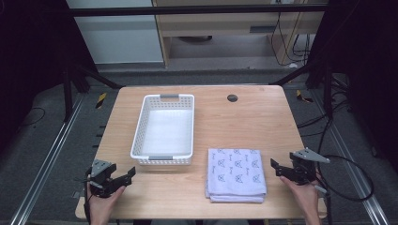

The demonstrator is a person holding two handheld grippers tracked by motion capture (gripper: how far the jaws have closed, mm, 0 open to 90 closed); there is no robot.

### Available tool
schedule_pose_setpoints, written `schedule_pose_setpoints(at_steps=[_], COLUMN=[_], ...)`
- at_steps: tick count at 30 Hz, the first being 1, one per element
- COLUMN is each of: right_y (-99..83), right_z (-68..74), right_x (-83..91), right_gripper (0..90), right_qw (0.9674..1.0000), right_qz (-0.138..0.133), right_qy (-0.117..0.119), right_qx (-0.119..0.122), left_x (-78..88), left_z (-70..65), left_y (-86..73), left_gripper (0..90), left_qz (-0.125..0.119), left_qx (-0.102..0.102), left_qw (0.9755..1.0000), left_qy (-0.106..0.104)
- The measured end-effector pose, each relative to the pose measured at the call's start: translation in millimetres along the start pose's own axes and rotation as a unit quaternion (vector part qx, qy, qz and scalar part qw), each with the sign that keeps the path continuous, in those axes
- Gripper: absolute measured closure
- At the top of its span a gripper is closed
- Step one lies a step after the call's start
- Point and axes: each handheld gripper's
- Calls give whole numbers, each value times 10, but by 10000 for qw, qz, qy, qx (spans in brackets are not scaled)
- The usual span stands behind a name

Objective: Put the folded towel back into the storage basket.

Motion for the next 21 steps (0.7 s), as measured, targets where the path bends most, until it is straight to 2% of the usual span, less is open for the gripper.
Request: schedule_pose_setpoints(at_steps=[9,15,16,21], right_y=[11,25,31,48], right_z=[34,65,79,114], right_x=[34,55,72,89], right_gripper=[172,171,176,177], right_qw=[9999,9998,9998,9996], right_qz=[-68,-123,-143,-198], right_qy=[80,47,69,100], right_qx=[19,131,129,164], left_x=[15,6,3,0], left_z=[-197,-345,-408,-524], left_y=[-8,-13,-15,-20], left_gripper=[216,231,236,244], left_qz=[-26,-25,-20,-17], left_qx=[-264,-505,-600,-731], left_qw=[9996,9986,9980,9970], left_qy=[-119,-164,-182,-240])
Point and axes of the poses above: each handheld gripper's, and its own axes: x roughly backward along the jaws, y roughly out of its top, z roughly to its left, and after that the axes turned 14 degrees about z, right-handed
